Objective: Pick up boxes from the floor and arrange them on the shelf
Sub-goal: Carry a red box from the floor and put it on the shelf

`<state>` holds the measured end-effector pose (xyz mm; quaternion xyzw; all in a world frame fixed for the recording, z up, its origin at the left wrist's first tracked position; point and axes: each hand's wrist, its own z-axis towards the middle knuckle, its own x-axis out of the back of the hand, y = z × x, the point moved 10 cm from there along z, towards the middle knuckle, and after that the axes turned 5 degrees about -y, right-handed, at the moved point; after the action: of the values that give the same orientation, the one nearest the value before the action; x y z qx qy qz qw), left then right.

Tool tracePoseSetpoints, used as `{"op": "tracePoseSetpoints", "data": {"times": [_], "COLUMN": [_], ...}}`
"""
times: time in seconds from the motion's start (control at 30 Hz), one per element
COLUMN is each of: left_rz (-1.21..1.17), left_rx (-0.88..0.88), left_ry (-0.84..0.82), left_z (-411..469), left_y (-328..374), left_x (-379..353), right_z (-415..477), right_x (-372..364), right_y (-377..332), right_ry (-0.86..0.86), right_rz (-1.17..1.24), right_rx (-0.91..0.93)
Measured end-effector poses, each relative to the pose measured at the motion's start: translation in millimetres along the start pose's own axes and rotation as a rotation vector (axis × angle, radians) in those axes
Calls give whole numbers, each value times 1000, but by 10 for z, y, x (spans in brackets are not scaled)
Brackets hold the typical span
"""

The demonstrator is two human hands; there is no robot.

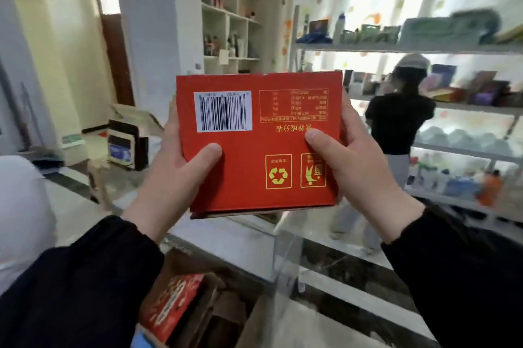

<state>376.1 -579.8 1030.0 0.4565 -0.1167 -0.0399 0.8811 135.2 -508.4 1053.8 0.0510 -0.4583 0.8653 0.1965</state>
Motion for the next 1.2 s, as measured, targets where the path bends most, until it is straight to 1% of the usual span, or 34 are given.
{"op": "tracePoseSetpoints", "data": {"times": [0.17,0.27,0.37,0.43,0.5,0.57,0.67,0.8,0.97,1.07,1.2], "left_rz": [-180,-323,-484,-572,-667,-735,-791,-820,-826,-844,-936], "left_rx": [-130,-175,-202,-221,-209,-168,-134,-155,-205,-234,-211], "left_ry": [-308,-499,-709,-834,-955,-1054,-1151,-1248,-1345,-1432,-1540], "left_z": [107,-108,-573,-935,-1257,-1493,-1699,-1698,-1354,-1071,-744], "left_y": [687,1090,1525,1827,2060,2182,2266,2283,2095,1945,1773], "left_x": [-2521,-4044,-5405,-6124,-6714,-7211,-7773,-8355,-9060,-9437,-9889], "right_z": [-1135,-2019,-2959,-3527,-3972,-4292,-4558,-4668,-4419,-4188,-3876], "right_x": [2399,3558,4449,4883,5196,5450,5756,6094,6521,6731,6900], "right_y": [-166,-396,-637,-801,-927,-979,-926,-684,-179,126,448], "right_ry": [366,548,743,863,948,1008,1053,1107,1131,1158,1188], "right_rz": [-249,-390,-511,-590,-649,-688,-754,-776,-813,-809,-853], "right_rx": [-28,-70,-145,-194,-226,-244,-275,-304,-345,-360,-390]}}
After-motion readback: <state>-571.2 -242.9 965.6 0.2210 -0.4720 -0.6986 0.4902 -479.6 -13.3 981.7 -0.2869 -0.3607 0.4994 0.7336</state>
